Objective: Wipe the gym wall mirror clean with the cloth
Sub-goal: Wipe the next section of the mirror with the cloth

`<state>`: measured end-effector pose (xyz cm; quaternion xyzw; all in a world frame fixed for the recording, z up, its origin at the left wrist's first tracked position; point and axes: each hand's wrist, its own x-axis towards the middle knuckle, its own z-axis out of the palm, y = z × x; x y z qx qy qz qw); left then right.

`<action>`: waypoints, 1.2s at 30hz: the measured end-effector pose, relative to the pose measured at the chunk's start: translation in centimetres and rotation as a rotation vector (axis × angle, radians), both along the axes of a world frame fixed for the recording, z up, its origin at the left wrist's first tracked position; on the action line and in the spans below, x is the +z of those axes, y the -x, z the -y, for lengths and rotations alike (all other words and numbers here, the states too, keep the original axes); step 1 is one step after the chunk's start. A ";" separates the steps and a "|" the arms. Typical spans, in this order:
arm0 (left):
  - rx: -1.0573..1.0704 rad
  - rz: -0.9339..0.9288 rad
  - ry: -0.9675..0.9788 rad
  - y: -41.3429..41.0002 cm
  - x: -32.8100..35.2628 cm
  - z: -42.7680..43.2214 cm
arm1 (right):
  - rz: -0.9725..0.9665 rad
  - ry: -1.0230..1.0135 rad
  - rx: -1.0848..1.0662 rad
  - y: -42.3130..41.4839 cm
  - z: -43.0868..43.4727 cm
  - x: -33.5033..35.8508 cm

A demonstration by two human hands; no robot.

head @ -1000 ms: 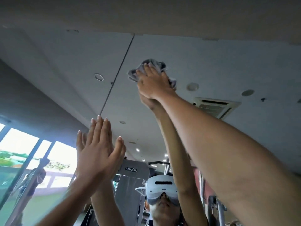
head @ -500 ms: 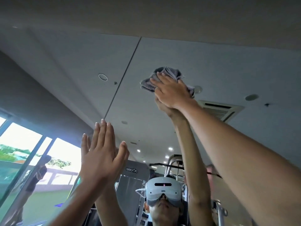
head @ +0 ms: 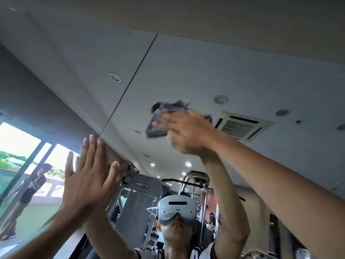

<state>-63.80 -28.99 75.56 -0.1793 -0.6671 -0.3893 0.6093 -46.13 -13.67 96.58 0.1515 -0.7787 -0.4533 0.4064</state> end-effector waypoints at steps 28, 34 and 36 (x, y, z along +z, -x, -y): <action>-0.048 0.174 -0.100 -9.4 -1.3 -8.9 | -0.090 0.074 -0.005 -5.2 -6.9 -9.5; -0.078 0.118 -0.074 -13.0 -0.1 -12.1 | -0.093 0.045 -0.032 -13.8 -16.3 -2.9; -0.084 0.071 -0.040 -14.3 0.3 -13.5 | -0.339 0.287 -0.041 -15.2 -17.6 -0.3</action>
